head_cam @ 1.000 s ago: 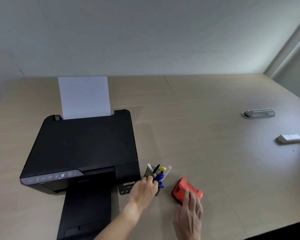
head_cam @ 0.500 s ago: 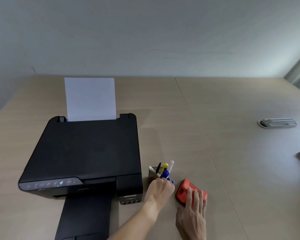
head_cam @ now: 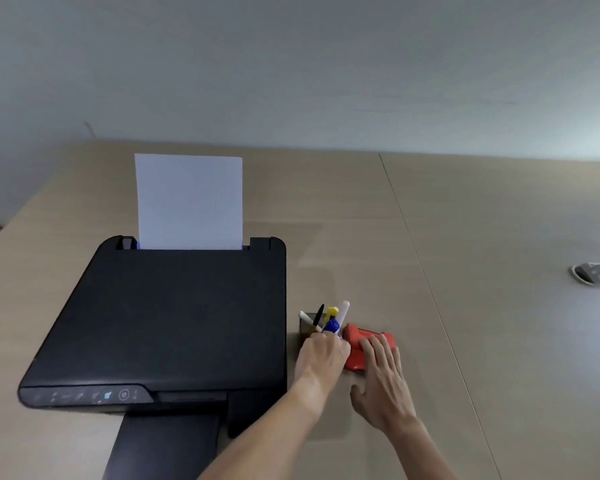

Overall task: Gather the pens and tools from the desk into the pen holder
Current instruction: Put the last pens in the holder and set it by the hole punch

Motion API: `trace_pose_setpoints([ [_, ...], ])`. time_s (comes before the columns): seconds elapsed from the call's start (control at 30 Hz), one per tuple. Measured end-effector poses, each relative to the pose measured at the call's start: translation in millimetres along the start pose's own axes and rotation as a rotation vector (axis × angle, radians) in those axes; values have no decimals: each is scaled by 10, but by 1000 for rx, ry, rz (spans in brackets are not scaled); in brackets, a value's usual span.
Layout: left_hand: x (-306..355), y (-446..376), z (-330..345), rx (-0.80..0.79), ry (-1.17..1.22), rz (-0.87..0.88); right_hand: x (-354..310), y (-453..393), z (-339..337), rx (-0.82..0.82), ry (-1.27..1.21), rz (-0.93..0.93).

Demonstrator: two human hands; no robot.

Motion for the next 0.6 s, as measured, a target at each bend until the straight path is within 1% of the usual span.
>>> trace_pose_setpoints([
  [0.13,-200,-159,-1,-14,-7,-72,-89,-277,-11,5,-16,-59],
  [0.3,-345,-310,-5,-33,-4,-113,-160,-512,-18,-11,-54,-108],
  [0.6,-569,-479,-58,-45,12,-185,-289,-788,-20,-43,-42,-112],
])
Point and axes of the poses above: each hand's wrist, its own y-axis away from the middle knuckle, its own z-axis out of the palm, x = y × z, the point moved 7 cm from there along -y, towards the middle knuckle, and after that the axes turned 15 degrees about z, right-handed, at the moved point
